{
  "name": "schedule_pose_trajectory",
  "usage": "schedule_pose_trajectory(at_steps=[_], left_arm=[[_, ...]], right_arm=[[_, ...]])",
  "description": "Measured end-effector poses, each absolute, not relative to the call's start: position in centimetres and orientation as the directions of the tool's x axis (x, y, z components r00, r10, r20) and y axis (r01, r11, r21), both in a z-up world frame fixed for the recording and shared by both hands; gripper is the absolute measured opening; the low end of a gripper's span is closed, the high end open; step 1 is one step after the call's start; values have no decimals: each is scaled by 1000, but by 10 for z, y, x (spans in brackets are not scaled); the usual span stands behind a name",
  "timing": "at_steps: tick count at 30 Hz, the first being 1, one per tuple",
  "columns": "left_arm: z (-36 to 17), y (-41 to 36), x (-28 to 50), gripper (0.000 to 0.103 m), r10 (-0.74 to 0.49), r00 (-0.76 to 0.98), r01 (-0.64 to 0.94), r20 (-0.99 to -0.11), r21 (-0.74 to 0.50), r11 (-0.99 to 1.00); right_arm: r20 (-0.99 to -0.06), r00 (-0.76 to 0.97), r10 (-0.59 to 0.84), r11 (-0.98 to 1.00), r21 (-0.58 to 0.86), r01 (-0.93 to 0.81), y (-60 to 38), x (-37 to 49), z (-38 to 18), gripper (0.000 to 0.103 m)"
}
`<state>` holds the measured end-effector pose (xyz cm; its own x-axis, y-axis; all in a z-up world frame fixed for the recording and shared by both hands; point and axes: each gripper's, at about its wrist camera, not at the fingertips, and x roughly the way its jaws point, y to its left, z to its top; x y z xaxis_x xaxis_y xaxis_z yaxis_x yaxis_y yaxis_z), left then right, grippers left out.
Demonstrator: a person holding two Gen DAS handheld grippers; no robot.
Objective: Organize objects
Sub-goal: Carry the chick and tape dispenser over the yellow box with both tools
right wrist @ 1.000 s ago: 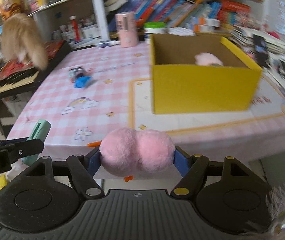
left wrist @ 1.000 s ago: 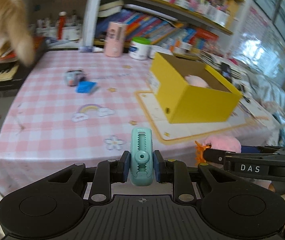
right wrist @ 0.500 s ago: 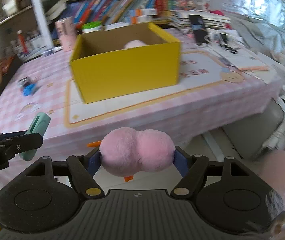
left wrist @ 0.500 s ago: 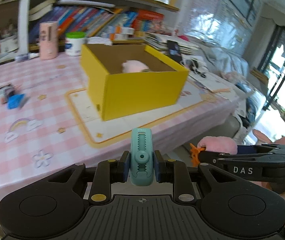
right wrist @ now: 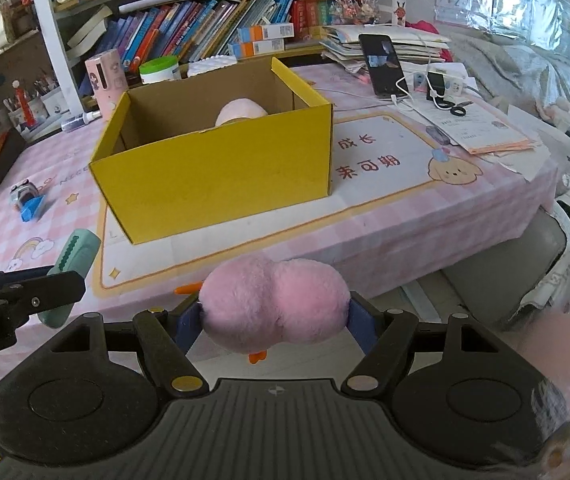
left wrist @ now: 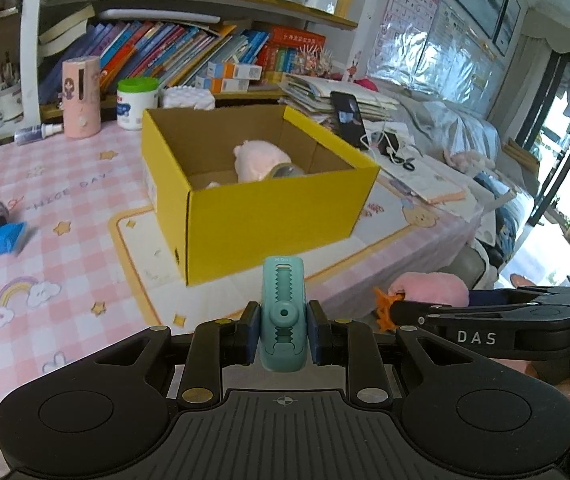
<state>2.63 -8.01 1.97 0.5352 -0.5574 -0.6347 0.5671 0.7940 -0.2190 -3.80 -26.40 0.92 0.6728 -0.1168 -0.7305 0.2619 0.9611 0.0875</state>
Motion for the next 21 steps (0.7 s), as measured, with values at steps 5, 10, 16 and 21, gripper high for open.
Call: schedule_pose_trajectory(at_steps=[5, 10, 16, 21], left_arm=[[27, -93, 45, 23, -566, 554, 566, -610, -222, 794], [40, -110, 69, 23, -571, 588, 563, -573, -216, 797], [56, -129, 96, 23, -549, 647, 543, -529, -186, 819], [57, -144, 118, 23, -497, 683, 503, -535, -148, 851]], right_arm=[[-726, 678, -117, 964, 82, 255, -278, -18, 12, 71], [-698, 705, -124, 966, 76, 245, -295, 4, 23, 71], [-623, 773, -119, 971, 90, 222, -321, 38, 47, 71], [-561, 823, -89, 980, 101, 174, -338, 69, 66, 71]])
